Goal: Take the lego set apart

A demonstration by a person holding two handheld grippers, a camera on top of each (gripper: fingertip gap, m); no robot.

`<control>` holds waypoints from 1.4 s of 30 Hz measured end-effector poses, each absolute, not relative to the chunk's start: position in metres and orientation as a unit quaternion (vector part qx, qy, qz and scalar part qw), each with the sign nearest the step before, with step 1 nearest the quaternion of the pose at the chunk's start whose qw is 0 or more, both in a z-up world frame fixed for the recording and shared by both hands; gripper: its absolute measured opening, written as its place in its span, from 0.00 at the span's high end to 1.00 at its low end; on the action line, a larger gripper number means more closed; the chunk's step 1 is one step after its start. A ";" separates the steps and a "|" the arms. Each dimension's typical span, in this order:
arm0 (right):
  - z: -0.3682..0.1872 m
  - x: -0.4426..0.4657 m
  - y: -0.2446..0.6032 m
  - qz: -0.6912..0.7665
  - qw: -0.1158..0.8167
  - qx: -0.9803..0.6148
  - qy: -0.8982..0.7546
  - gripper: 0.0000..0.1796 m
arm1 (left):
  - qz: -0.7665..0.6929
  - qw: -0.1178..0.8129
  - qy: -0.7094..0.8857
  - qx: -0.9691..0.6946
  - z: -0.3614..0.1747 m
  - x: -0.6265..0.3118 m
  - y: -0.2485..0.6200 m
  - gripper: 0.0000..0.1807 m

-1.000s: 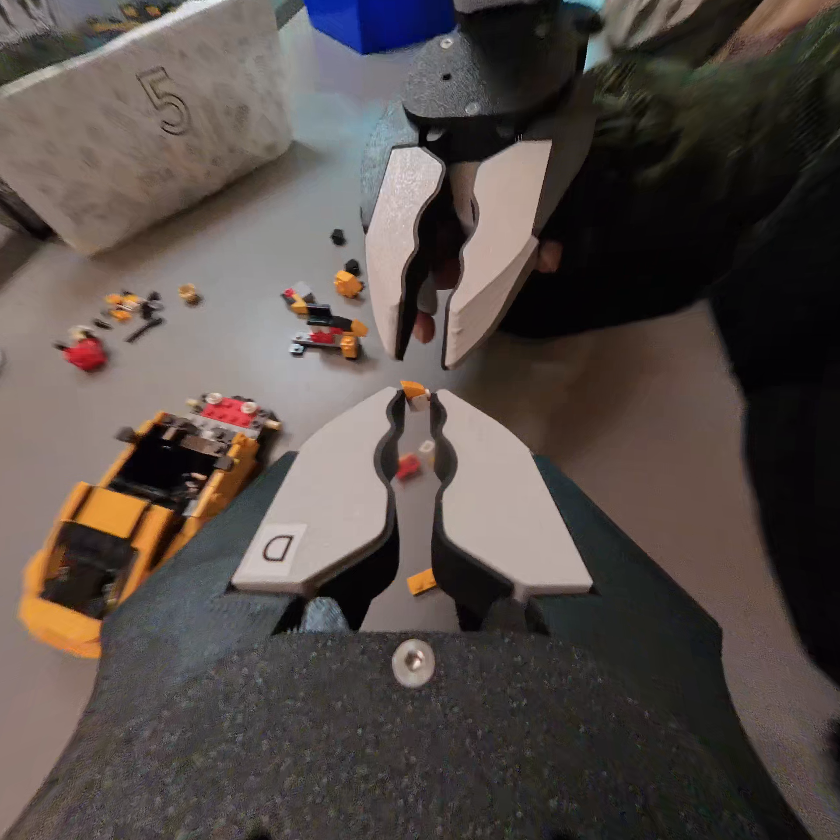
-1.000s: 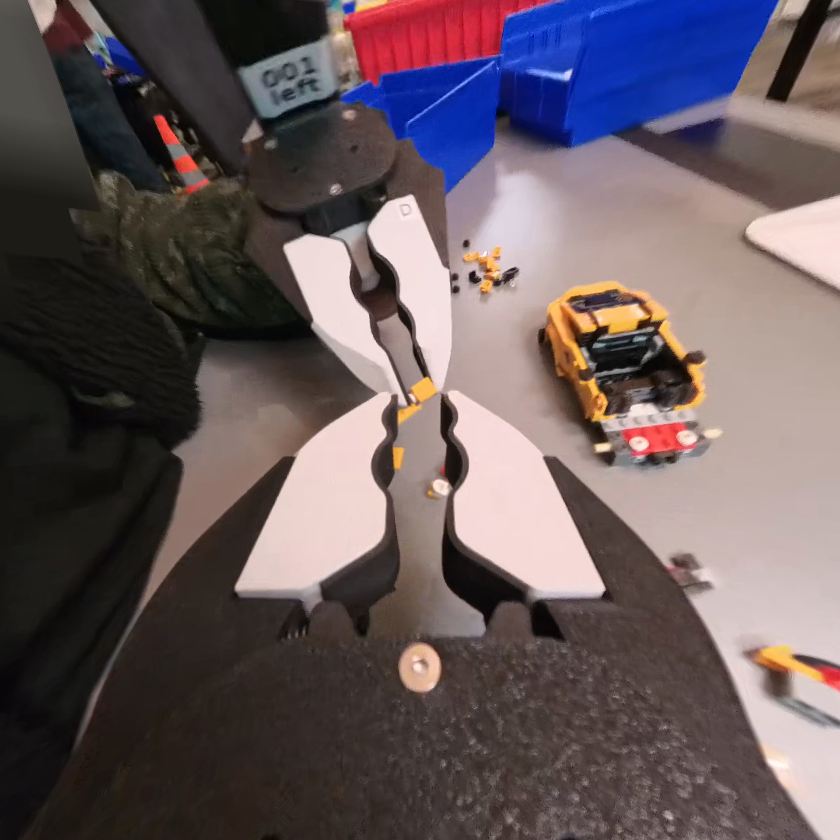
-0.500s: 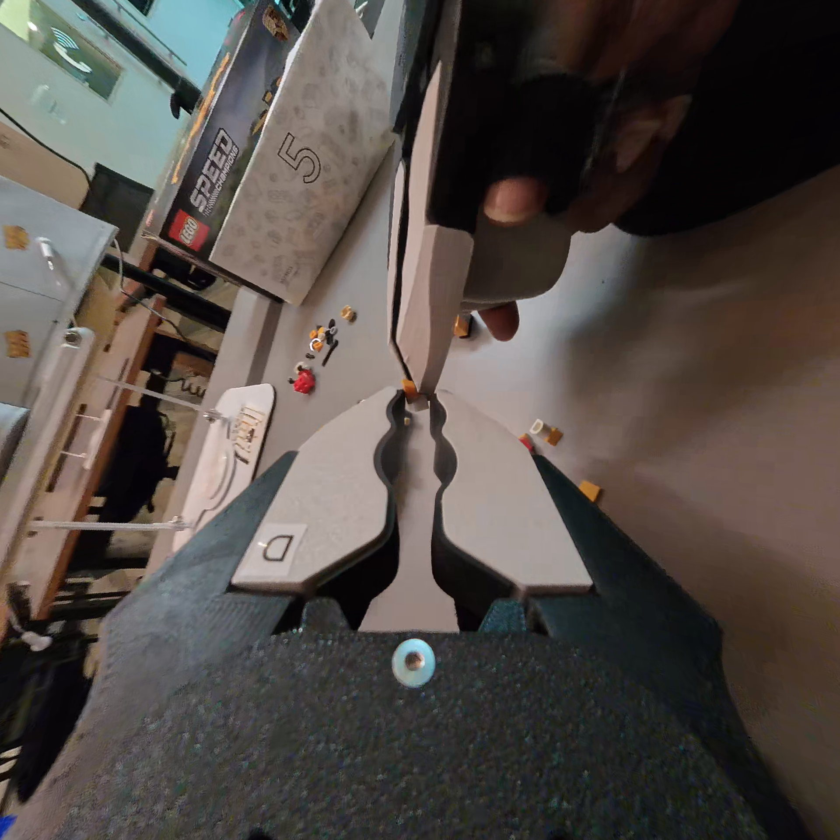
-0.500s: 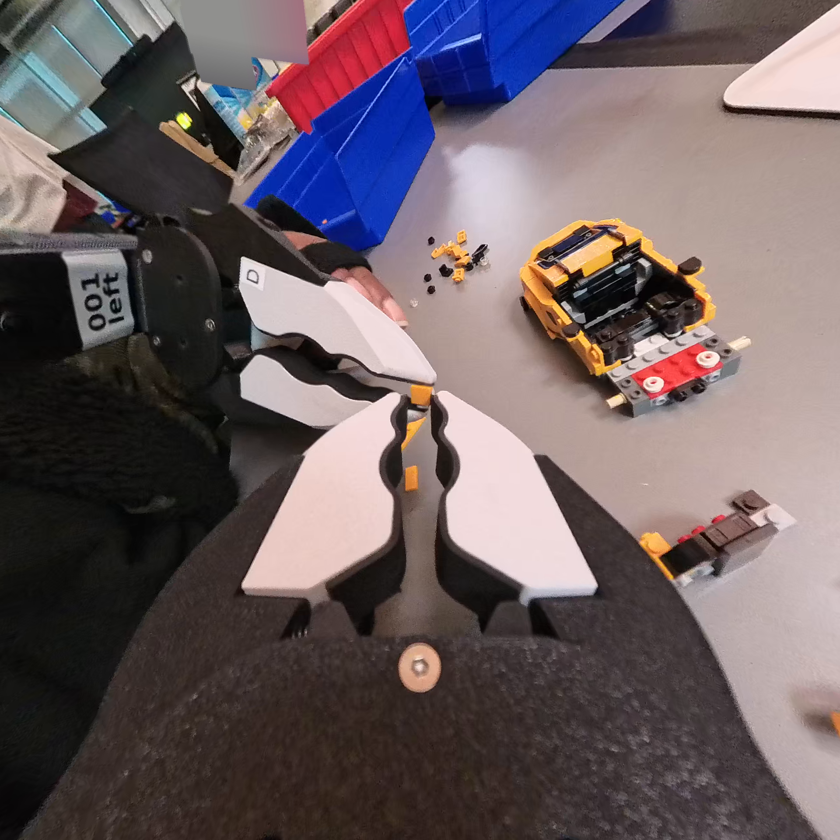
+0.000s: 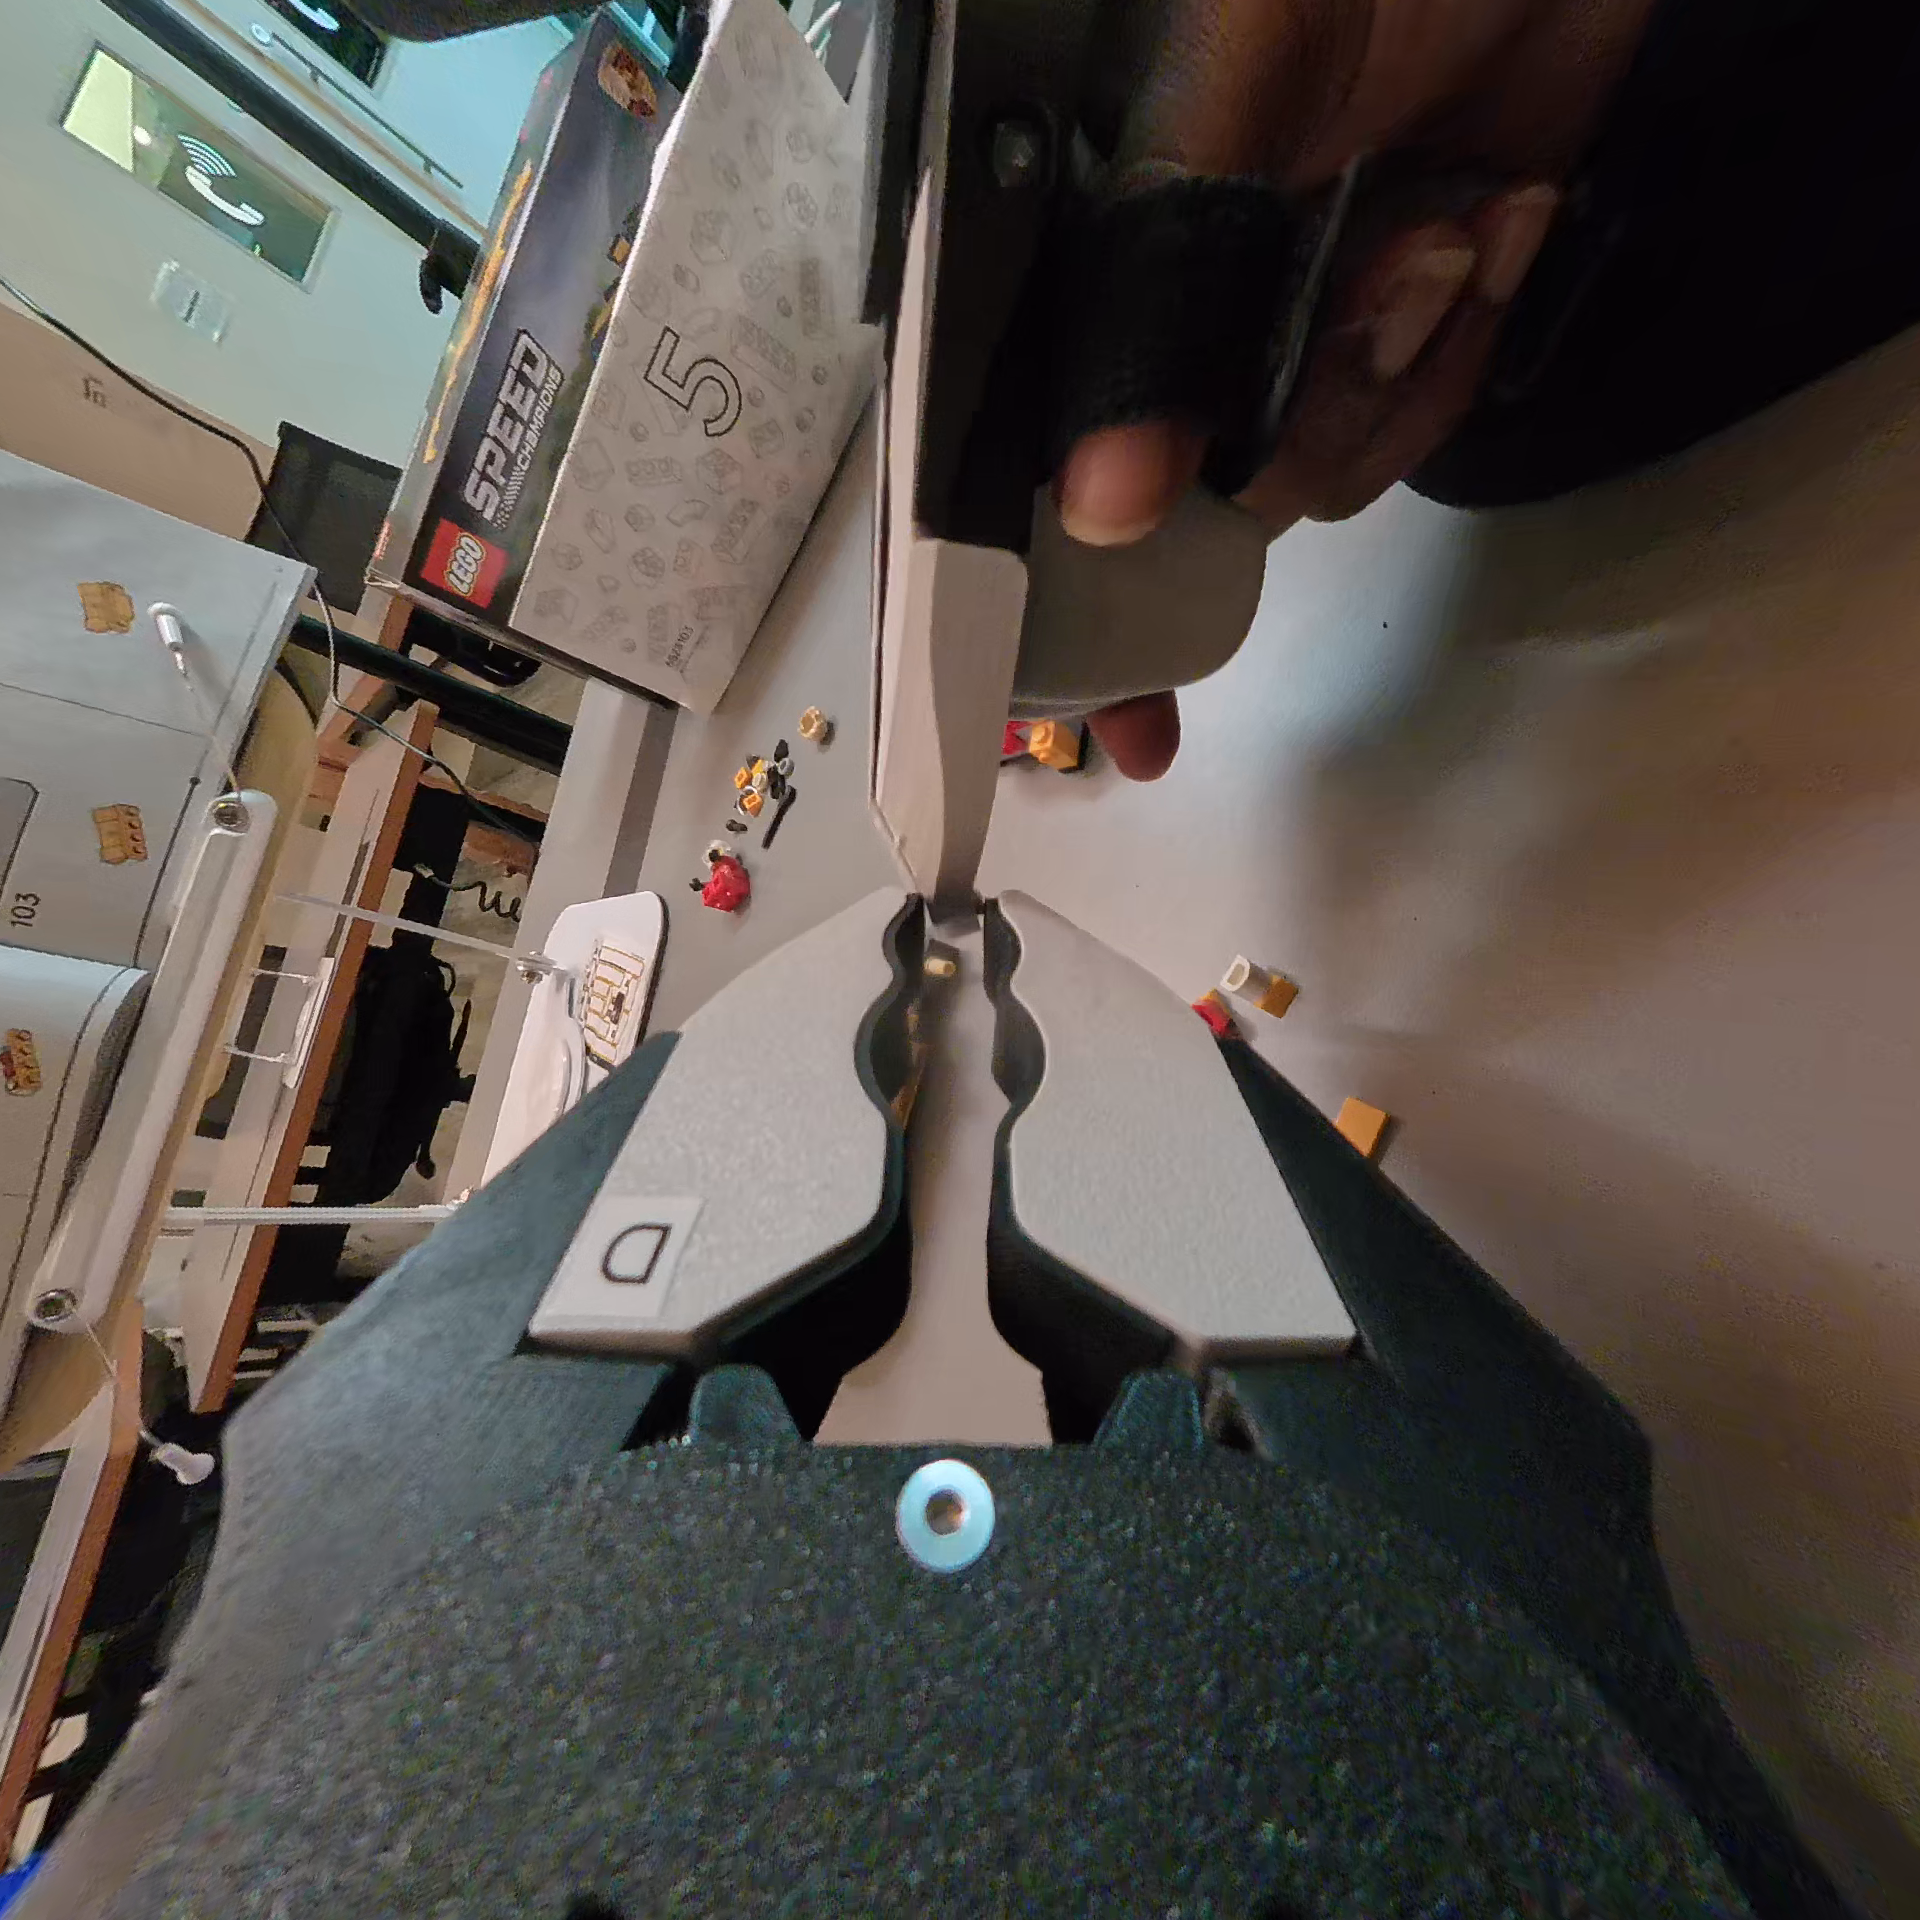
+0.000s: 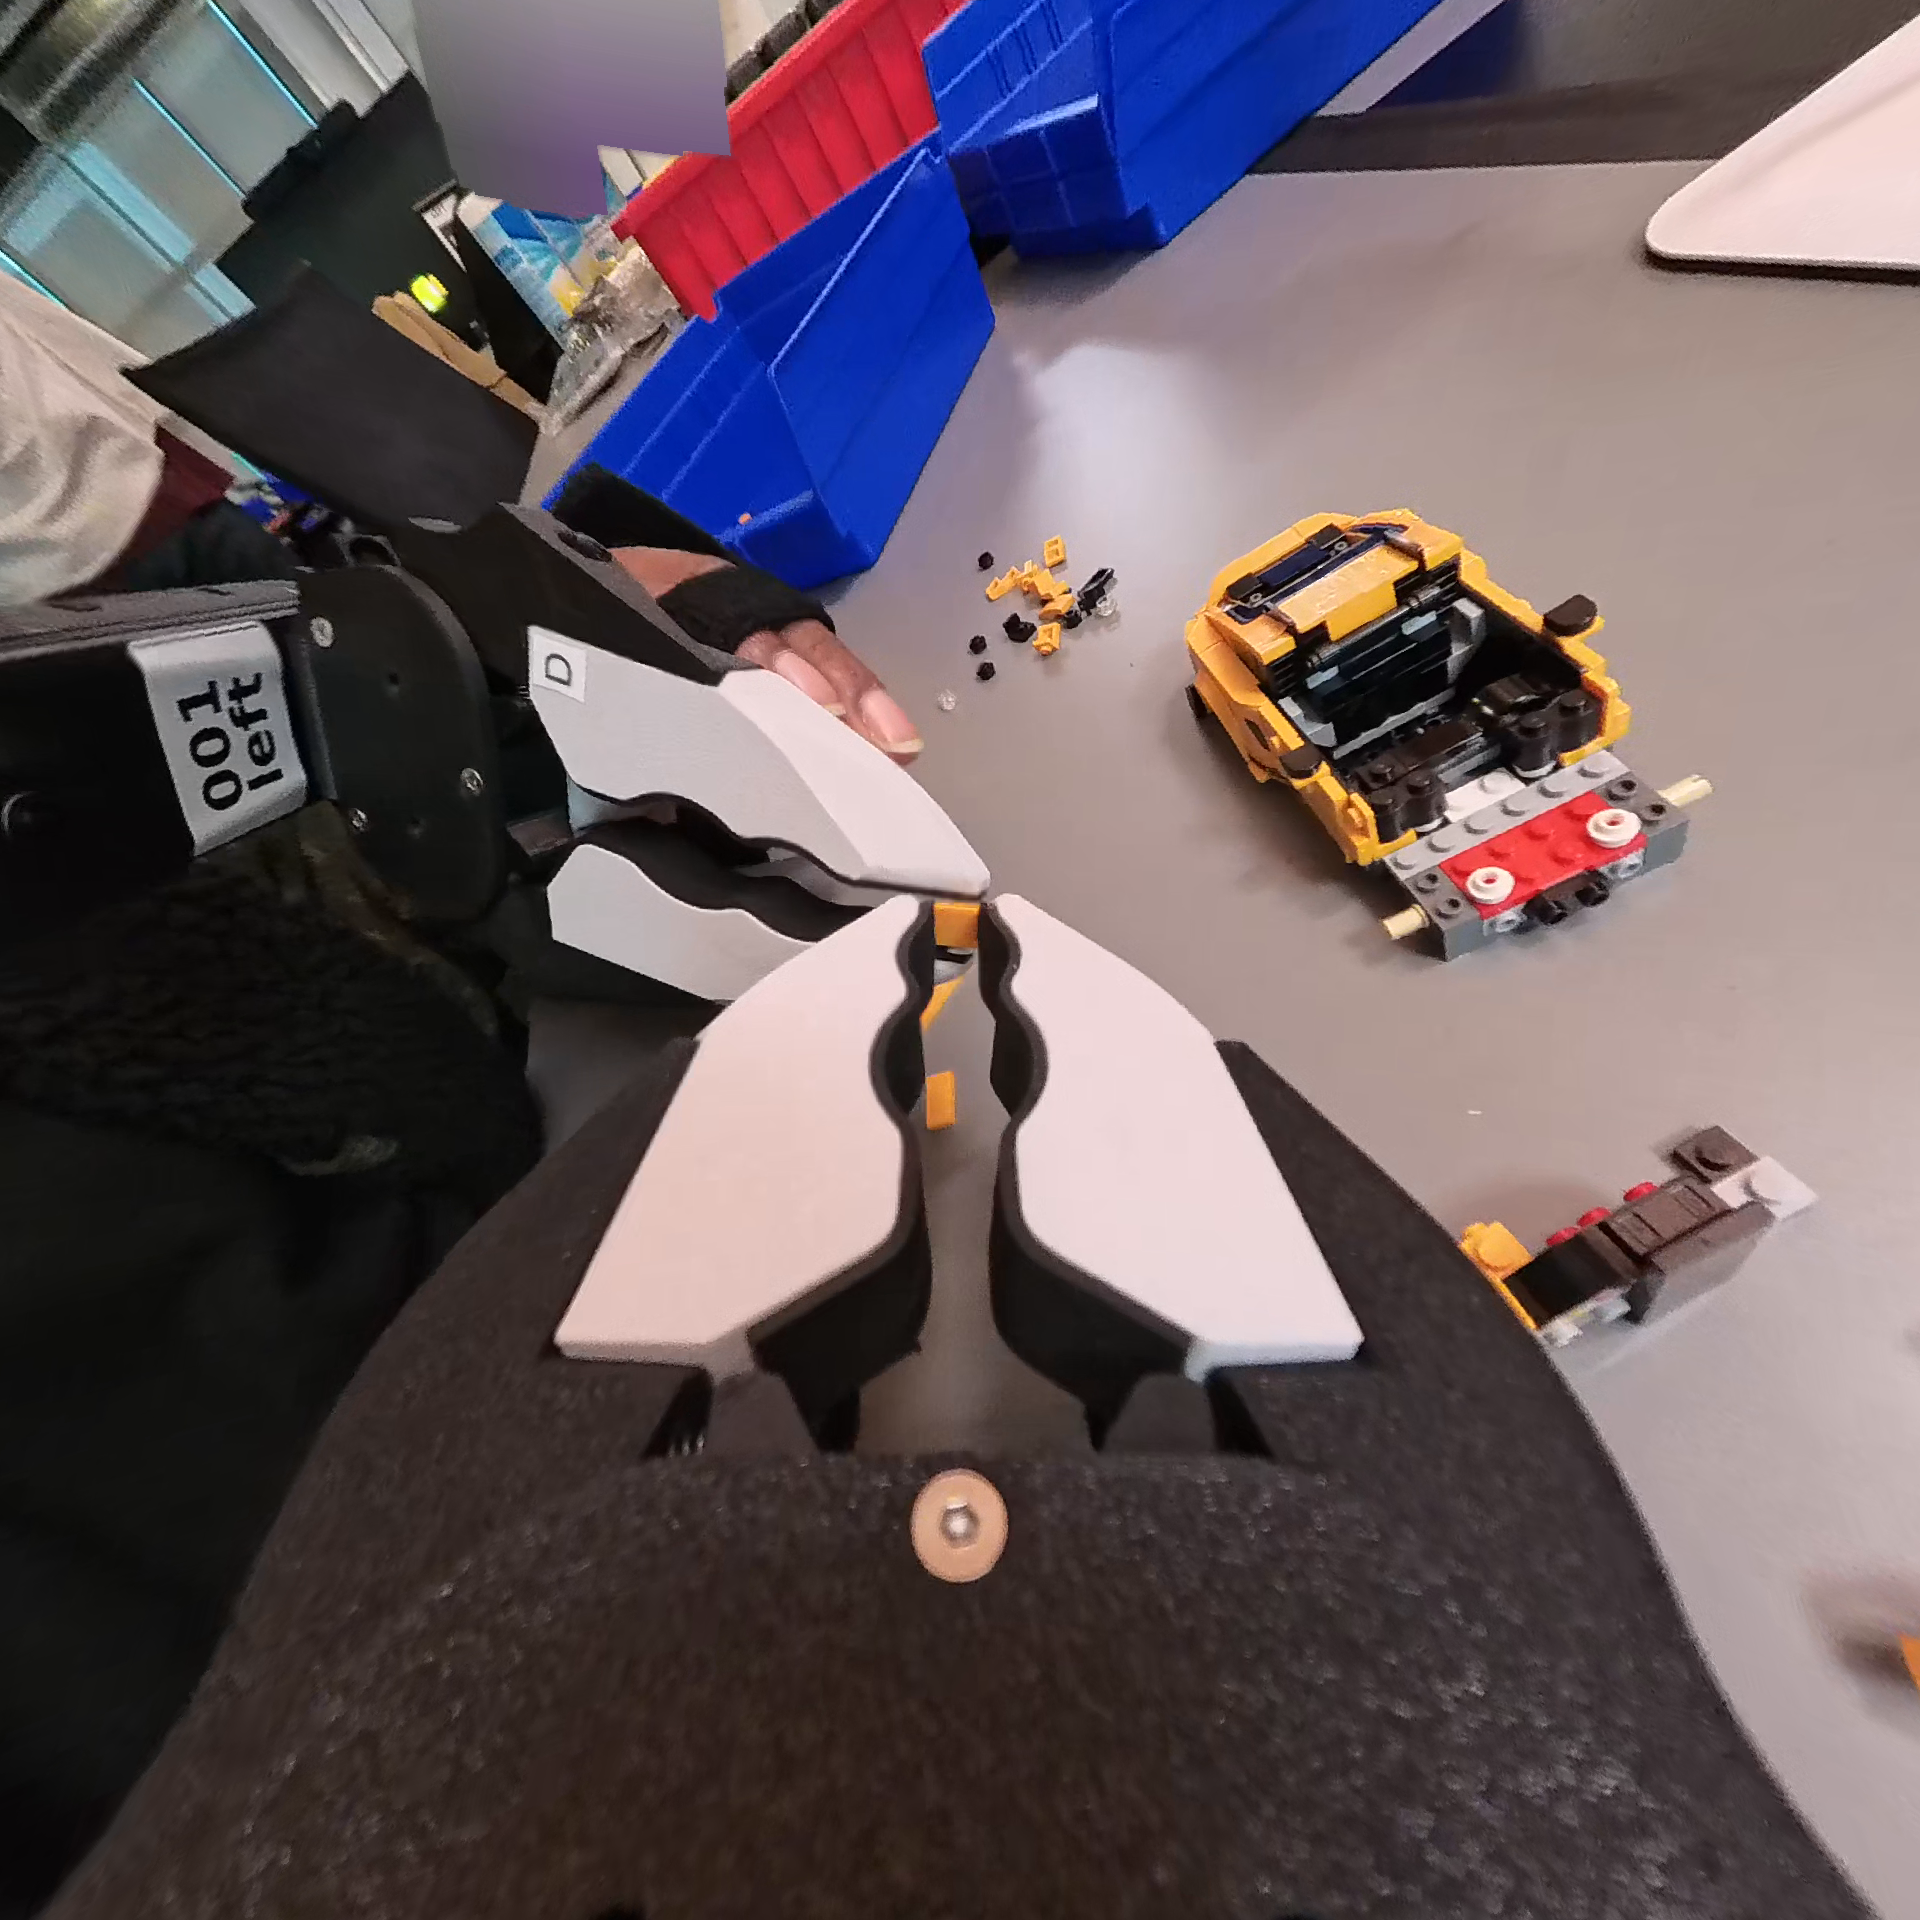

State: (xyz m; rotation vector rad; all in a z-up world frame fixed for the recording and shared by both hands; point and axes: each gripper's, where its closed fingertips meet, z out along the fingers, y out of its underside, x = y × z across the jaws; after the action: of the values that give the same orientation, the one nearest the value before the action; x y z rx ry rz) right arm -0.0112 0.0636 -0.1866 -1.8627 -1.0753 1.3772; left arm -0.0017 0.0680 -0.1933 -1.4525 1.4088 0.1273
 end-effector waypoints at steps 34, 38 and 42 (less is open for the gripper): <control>-0.245 -0.003 0.027 0.288 0.289 -0.606 -0.683 0.91 | -0.267 0.272 0.576 -0.723 -0.252 -0.036 0.026 0.86; -0.244 -0.008 0.023 0.286 0.303 -0.591 -0.691 0.90 | -0.319 0.293 0.562 -0.705 -0.238 -0.020 0.021 0.88; -0.243 -0.010 0.019 0.283 0.309 -0.580 -0.699 0.90 | -0.313 0.288 0.560 -0.710 -0.242 -0.020 0.022 0.88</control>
State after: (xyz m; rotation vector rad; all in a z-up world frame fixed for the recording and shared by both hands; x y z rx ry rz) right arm -0.0098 0.0193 -0.2429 -1.5314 -1.8462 0.7471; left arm -0.0198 0.0220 -0.2416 -1.8969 1.4961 -0.8362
